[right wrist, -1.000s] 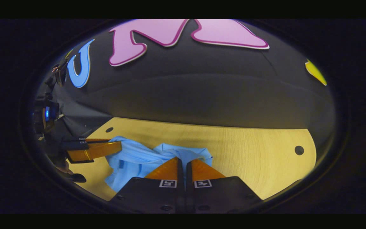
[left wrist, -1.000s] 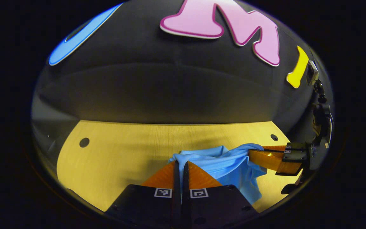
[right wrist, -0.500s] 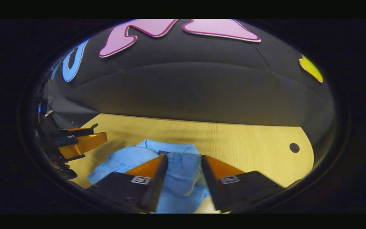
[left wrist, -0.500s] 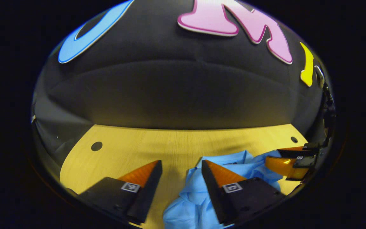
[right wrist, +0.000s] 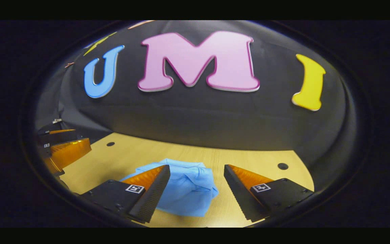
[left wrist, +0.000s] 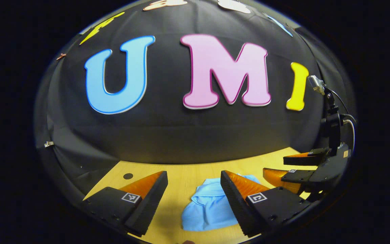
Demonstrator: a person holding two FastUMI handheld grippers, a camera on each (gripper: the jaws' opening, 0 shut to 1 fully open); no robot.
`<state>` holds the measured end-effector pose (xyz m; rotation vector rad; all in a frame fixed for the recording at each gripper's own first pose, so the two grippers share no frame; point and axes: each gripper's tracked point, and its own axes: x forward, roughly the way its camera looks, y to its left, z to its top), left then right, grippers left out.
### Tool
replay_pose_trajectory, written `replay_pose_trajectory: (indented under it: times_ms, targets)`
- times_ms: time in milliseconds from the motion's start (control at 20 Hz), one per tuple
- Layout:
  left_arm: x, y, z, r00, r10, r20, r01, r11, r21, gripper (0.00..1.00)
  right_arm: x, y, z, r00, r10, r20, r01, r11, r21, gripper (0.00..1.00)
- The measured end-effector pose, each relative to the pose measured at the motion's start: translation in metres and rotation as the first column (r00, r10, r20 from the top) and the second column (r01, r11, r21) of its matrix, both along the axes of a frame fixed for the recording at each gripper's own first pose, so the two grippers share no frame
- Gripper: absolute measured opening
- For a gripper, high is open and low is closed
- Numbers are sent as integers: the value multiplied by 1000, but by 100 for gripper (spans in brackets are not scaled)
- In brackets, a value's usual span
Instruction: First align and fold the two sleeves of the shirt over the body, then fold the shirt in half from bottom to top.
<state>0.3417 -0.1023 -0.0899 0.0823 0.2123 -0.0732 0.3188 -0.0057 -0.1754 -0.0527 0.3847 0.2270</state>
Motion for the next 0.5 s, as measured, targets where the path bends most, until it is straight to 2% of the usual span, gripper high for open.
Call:
replay_pose_trajectory:
  times_ms: [100, 150, 200, 250, 300, 450, 500]
  targets:
    - [-47, -5, 28, 999, -7, 31, 8, 999, -39, 99, -40, 0, 32, 998, 4, 59, -4, 1000, -1, 99]
    - [-77, -5, 46, 998, -10, 64, 14, 998, -59, 99, -76, 2, 48, 997, 20, 70, -20, 1000, -2, 98]
    - [-100, -4, 60, 996, -9, 93, 16, 997, -77, 99, -103, 5, 56, 997, 29, 68, -29, 1000, 5, 92]
    - [-126, -2, 71, 993, -5, 121, 16, 995, -95, 99, -130, 8, 65, 997, 35, 70, -36, 999, 15, 98]
    - [-151, -1, 82, 990, -7, 142, 23, 994, -106, 99, -157, 8, 77, 996, 37, 85, -39, 999, 24, 98]
    - [-232, 7, 103, 978, -12, 208, 32, 995, -95, 99, -218, 11, 103, 986, 79, 148, -84, 996, 24, 96]
    - [-252, 6, 106, 977, -14, 212, 33, 996, -88, 99, -234, 10, 108, 983, 96, 158, -99, 995, 13, 93]
